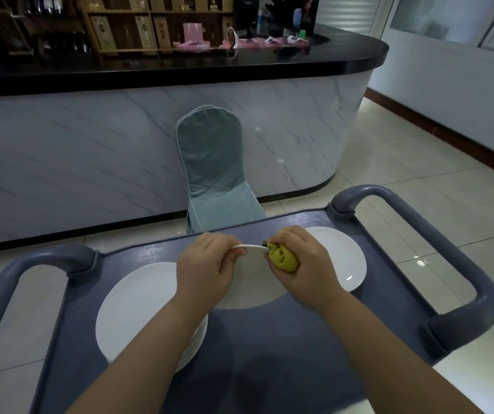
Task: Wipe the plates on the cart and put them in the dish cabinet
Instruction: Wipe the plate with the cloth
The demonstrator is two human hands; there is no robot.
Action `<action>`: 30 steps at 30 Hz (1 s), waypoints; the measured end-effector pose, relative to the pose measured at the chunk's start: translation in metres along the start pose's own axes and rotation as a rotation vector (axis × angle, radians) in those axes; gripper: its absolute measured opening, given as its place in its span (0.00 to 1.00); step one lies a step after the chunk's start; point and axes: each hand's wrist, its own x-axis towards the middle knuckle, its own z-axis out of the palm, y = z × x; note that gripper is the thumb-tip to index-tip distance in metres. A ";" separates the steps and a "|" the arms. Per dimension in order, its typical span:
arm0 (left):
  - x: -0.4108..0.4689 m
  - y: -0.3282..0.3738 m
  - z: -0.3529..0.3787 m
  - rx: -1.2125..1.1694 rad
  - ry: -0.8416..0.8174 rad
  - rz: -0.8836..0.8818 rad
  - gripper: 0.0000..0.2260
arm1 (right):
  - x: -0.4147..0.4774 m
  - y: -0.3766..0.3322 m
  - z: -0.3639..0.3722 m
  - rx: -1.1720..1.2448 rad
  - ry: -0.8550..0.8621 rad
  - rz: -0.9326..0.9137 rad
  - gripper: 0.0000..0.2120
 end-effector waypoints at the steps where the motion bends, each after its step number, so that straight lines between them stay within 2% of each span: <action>1: 0.001 -0.001 0.001 0.025 -0.016 0.044 0.10 | -0.002 0.001 0.002 -0.013 0.010 0.011 0.09; 5: 0.006 -0.003 0.006 0.182 -0.126 0.202 0.07 | -0.006 0.003 0.006 -0.031 0.013 0.040 0.09; 12: 0.008 0.014 0.019 0.228 -0.392 0.238 0.04 | -0.009 0.003 0.004 -0.064 -0.001 0.001 0.13; 15: 0.019 0.016 0.020 0.168 -0.417 0.227 0.01 | -0.008 0.005 -0.001 -0.069 -0.015 0.007 0.13; 19: 0.028 0.016 0.017 0.040 -0.369 0.144 0.04 | 0.001 0.005 -0.011 -0.014 -0.026 -0.007 0.13; 21: 0.033 0.013 0.011 0.011 -0.291 0.020 0.05 | 0.004 0.008 -0.017 0.045 0.008 0.041 0.14; 22: 0.035 0.011 0.007 -0.037 -0.233 -0.108 0.06 | 0.002 0.011 -0.020 0.097 0.042 0.087 0.14; 25: 0.034 0.003 -0.003 -0.475 0.002 -0.602 0.10 | -0.010 0.024 -0.026 0.256 0.140 0.266 0.15; 27: 0.028 -0.002 -0.004 -0.623 0.130 -0.808 0.10 | -0.014 0.030 -0.026 0.286 0.144 0.347 0.15; 29: 0.019 -0.001 0.002 -0.626 0.116 -0.843 0.09 | -0.005 0.025 -0.022 0.250 0.144 0.359 0.15; 30: 0.015 0.001 0.006 -0.580 0.061 -0.783 0.09 | 0.003 0.020 -0.019 0.191 0.139 0.316 0.15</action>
